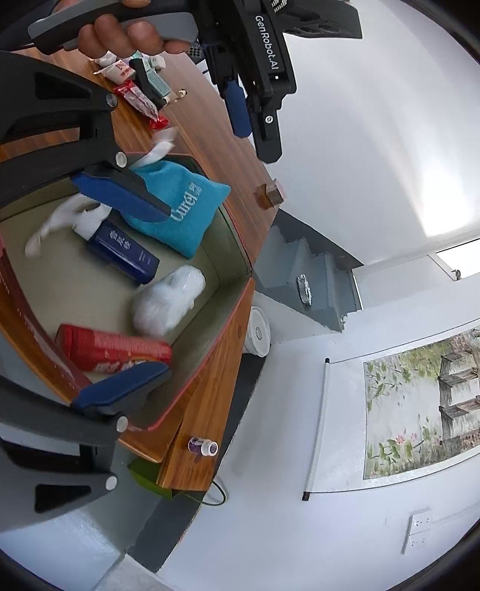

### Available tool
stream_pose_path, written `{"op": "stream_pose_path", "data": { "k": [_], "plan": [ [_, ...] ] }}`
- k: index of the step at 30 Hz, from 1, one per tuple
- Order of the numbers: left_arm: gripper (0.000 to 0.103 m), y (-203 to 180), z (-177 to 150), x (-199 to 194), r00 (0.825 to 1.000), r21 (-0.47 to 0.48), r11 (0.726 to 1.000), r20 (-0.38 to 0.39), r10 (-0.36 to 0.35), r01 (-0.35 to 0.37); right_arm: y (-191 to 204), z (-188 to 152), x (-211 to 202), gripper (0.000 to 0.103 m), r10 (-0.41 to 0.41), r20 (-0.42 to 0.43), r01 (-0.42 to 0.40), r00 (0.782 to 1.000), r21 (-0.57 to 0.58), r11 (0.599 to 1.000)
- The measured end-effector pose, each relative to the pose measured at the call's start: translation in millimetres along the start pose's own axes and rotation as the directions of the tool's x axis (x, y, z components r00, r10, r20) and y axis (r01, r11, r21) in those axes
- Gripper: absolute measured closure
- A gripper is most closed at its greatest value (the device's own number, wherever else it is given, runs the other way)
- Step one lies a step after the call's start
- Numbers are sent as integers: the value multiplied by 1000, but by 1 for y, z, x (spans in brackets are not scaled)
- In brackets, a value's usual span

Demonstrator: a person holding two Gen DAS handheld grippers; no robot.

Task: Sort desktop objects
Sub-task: 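Carry towel and Skittles tube to the red box and release both, then return the left gripper to the table and grasp the white tube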

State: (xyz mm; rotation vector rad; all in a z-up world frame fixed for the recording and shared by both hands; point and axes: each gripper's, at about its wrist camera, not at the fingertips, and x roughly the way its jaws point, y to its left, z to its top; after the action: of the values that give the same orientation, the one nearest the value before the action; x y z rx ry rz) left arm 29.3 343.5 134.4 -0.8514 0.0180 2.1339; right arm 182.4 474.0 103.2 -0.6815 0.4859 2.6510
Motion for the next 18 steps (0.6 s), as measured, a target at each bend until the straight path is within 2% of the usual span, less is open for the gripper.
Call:
{"op": "stream_pose_path", "data": {
  "k": [7,18],
  "plan": [
    [40,24,-4,-16,997,-26,997,24,70,-69,19,-2,1,21,23,-9,-23,1000,-26,999],
    [39,83,-10,-51,980,-97,978,48,192,-187,71,-8,3,20,100,-41,-103,994,-99,990]
  ]
}}
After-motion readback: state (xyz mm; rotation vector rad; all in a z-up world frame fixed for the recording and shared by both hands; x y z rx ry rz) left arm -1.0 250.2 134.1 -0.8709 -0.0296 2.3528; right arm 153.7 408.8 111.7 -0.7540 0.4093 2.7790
